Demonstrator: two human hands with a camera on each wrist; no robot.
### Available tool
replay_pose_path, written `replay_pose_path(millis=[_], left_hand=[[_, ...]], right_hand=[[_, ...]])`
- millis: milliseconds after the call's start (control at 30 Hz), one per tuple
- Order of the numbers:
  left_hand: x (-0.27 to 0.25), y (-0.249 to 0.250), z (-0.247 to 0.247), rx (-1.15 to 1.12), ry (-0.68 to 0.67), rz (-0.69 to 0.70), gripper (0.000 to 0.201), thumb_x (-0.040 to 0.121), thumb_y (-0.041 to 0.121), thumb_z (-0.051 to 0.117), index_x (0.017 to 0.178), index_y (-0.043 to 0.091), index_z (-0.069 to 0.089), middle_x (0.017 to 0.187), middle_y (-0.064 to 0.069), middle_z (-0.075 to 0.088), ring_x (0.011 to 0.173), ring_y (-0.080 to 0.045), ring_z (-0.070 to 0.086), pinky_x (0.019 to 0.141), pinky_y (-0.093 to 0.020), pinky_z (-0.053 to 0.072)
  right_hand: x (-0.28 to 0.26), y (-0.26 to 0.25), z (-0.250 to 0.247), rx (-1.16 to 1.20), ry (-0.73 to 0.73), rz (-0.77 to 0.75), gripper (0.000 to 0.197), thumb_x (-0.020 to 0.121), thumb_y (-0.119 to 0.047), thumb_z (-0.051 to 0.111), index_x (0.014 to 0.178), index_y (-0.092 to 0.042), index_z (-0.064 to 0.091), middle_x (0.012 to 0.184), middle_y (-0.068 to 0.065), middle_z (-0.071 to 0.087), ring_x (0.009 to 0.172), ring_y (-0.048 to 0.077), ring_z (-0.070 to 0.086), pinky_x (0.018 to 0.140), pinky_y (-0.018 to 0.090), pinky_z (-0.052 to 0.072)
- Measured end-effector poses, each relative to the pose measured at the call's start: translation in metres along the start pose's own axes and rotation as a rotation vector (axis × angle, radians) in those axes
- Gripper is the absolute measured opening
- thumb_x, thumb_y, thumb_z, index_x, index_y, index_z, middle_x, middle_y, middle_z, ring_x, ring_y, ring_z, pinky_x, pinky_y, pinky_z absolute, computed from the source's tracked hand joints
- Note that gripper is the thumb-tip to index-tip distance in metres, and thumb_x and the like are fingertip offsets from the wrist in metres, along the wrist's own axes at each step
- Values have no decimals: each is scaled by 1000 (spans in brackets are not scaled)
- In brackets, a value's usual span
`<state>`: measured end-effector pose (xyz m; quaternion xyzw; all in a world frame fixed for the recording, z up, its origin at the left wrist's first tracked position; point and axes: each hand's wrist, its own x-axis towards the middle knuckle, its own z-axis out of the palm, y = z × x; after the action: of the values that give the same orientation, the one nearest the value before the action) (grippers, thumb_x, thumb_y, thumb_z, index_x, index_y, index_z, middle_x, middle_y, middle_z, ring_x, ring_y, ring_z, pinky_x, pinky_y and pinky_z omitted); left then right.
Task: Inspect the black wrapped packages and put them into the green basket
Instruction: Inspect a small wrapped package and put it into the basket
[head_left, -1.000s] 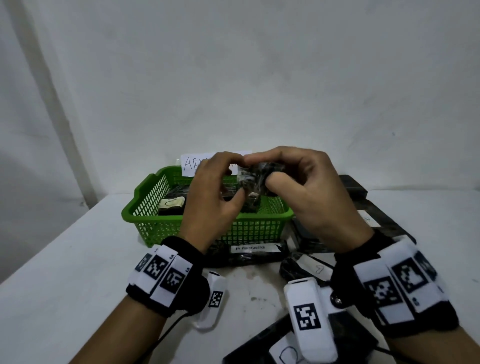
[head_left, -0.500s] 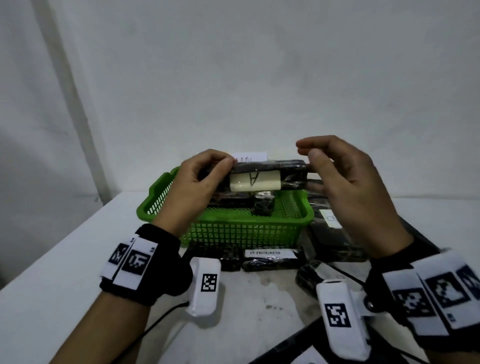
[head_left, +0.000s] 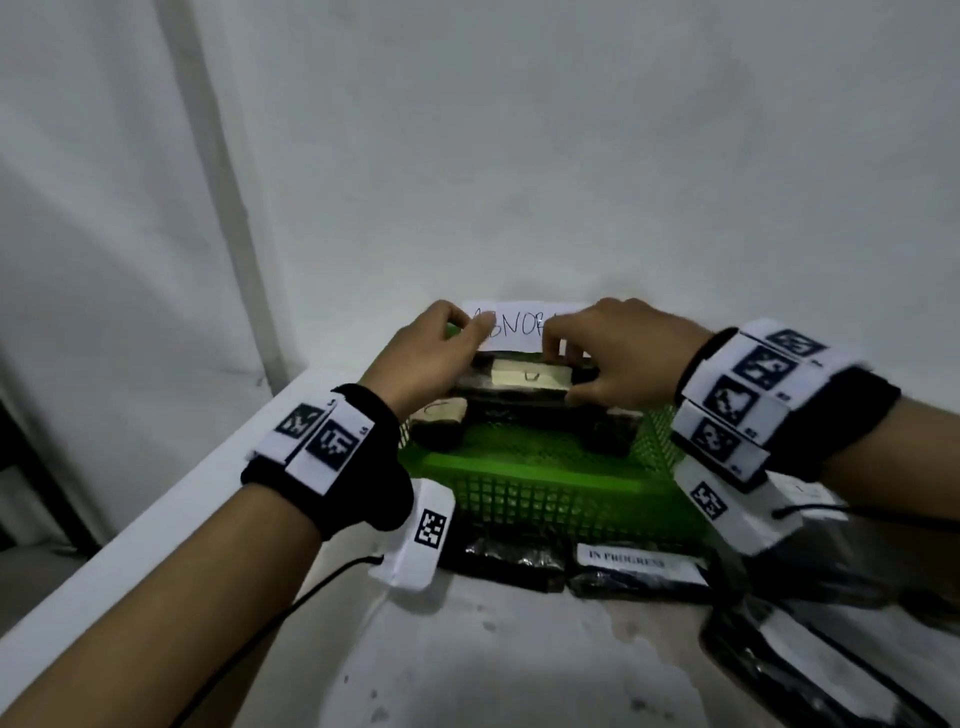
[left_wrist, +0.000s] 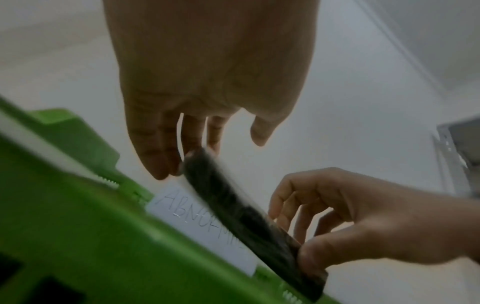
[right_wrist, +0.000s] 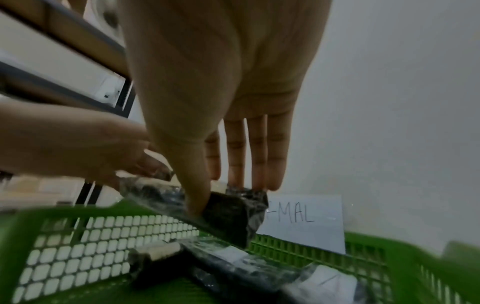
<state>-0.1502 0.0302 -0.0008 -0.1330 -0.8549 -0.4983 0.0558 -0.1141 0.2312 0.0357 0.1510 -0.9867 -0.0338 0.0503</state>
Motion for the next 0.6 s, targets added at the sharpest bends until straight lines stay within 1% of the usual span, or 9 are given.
replay_pose_path(millis=[67, 133, 200, 233, 300, 367, 467, 533, 600], left_hand=[[2, 1, -2, 173, -16, 32, 39, 99, 52, 47, 119, 19, 55, 105, -1, 65, 89, -18, 63, 77, -32, 49], [5, -3, 1, 252, -80, 0, 41, 101, 49, 45, 123, 17, 55, 113, -4, 64, 101, -22, 61, 90, -37, 50], [10, -8, 8, 237, -206, -139, 48, 102, 50, 41, 131, 14, 52, 129, -9, 60, 118, -27, 57, 102, -42, 47], [13, -10, 10, 235, -287, -218, 53, 103, 50, 37, 137, 12, 49, 136, -12, 56, 123, -28, 55, 105, -43, 46], [17, -8, 13, 241, -386, -289, 55, 105, 47, 32, 141, 8, 46, 137, -14, 53, 118, -28, 55, 102, -40, 46], [24, -7, 12, 266, -397, -286, 52, 106, 44, 30, 137, 6, 49, 133, -16, 56, 112, -29, 56, 99, -41, 49], [27, -8, 11, 350, -468, -287, 51, 106, 45, 31, 142, 12, 47, 135, -11, 53, 122, -30, 55, 99, -47, 51], [28, -9, 11, 400, -498, -260, 51, 106, 46, 31, 142, 13, 48, 139, -10, 53, 123, -28, 54, 99, -39, 49], [29, -7, 10, 456, -506, -217, 50, 106, 44, 31, 138, 12, 52, 141, -11, 53, 125, -27, 54, 93, -29, 41]], right_hand=[[18, 7, -1, -86, -135, 11, 33, 75, -38, 84, 97, -30, 61, 95, -6, 63, 88, 20, 60, 82, 38, 55], [37, 10, 0, -153, -281, -10, 31, 72, -36, 86, 94, -26, 67, 92, -6, 66, 89, 20, 63, 83, 36, 56], [57, 9, 5, -171, -383, -64, 29, 72, -35, 87, 93, -24, 72, 88, -8, 69, 86, 17, 65, 85, 36, 57], [67, 8, 10, -161, -397, -92, 27, 72, -34, 87, 92, -23, 73, 82, -11, 68, 84, 15, 65, 85, 36, 58], [81, 6, 24, -149, -377, -134, 21, 72, -30, 85, 89, -24, 74, 76, -13, 65, 81, 14, 66, 83, 36, 59], [89, 6, 41, -137, -400, -161, 15, 73, -25, 80, 85, -24, 73, 74, -12, 66, 79, 16, 67, 81, 36, 59], [88, 10, 62, -76, -455, -178, 13, 74, -18, 76, 85, -22, 71, 71, -11, 64, 76, 17, 66, 73, 29, 55], [87, 13, 67, -45, -432, -172, 13, 73, -18, 76, 84, -21, 71, 75, -9, 68, 76, 18, 66, 71, 30, 55], [86, 15, 65, -35, -431, -161, 14, 72, -20, 79, 85, -20, 73, 80, -5, 72, 78, 17, 68, 73, 33, 58]])
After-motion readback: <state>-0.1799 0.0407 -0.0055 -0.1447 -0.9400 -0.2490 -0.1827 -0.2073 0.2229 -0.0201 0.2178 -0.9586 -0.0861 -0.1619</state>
